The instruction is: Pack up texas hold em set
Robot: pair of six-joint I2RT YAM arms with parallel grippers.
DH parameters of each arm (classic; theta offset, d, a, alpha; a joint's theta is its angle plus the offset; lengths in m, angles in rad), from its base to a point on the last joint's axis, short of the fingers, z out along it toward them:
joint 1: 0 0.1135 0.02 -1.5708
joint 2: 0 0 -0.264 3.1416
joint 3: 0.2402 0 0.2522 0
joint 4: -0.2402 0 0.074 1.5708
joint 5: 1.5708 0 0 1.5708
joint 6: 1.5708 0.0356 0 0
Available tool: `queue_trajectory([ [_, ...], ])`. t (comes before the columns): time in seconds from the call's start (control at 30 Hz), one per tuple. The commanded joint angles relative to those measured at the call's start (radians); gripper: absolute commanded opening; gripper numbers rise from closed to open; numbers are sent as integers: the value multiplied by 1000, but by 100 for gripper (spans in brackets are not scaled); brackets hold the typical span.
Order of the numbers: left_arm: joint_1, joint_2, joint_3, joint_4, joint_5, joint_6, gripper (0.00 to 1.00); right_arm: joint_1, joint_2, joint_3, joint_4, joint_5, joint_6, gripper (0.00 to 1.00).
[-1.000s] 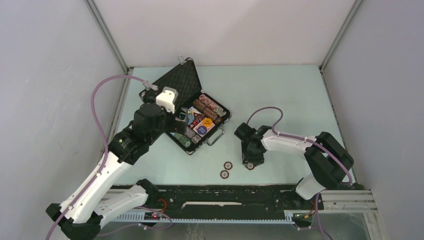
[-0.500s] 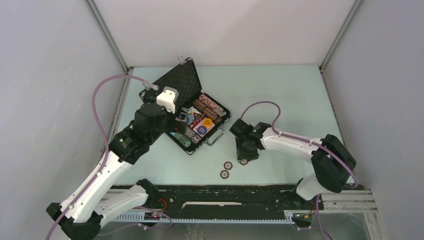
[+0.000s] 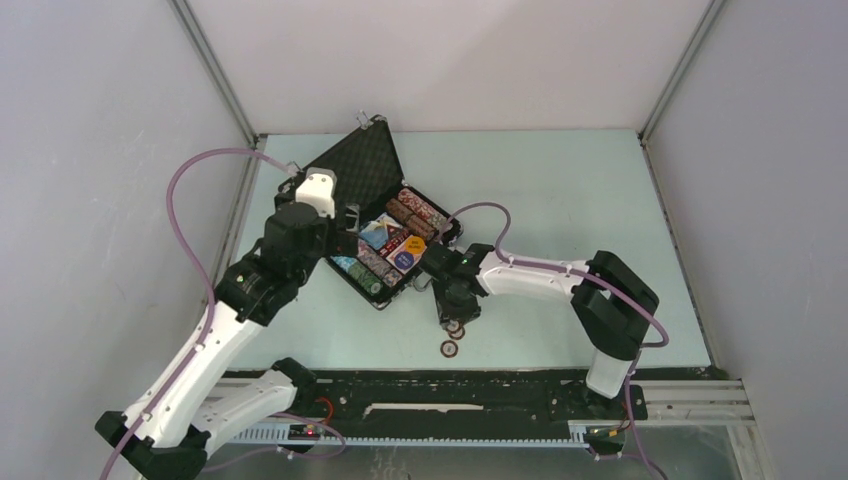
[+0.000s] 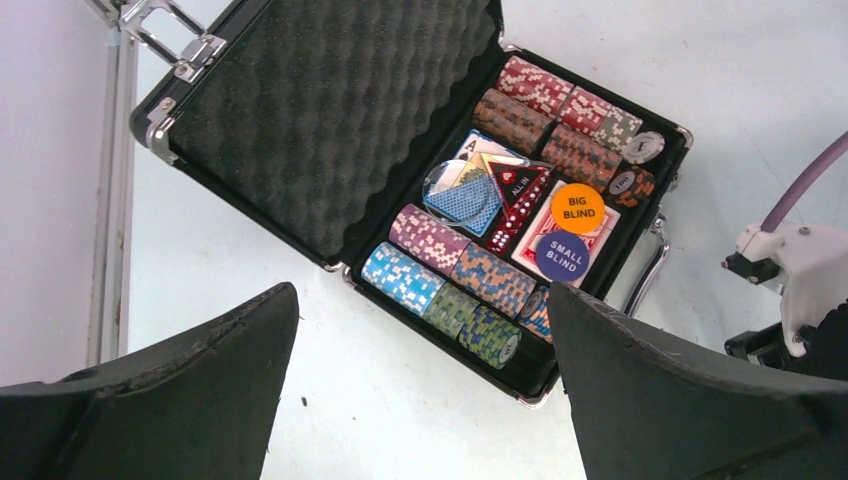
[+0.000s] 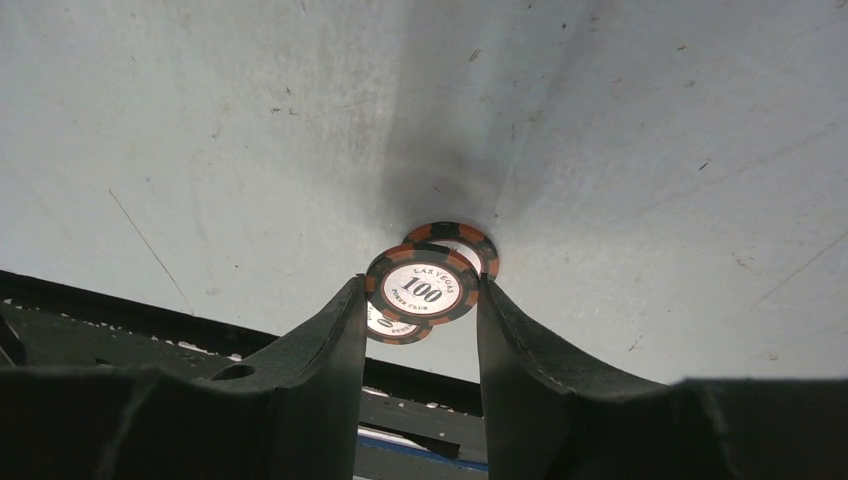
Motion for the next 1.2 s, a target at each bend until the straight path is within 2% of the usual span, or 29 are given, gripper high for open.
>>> queue_trajectory([
  [0.0,10,-21,-20,9,-43,-18,100,20,13,31,-18,-6,16,48],
  [0.47,10,-18,-21,11,-23,-14,100,20,45,31,-22,24,10,58],
  [0.67,11,-18,-20,12,-39,-13,100,36,-4,47,-57,37,17,64],
  [0.77,25,-21,-18,12,-66,-23,100,60,-32,49,-91,40,100,70],
  [0.9,38,-39,-15,7,-102,-33,100,100,-45,52,-127,54,292,77],
  [1.07,39,-73,-15,9,-107,-35,100,167,-45,75,-183,164,523,77],
  [1.17,38,-89,-16,10,-99,-37,100,189,-33,81,-192,212,590,78],
])
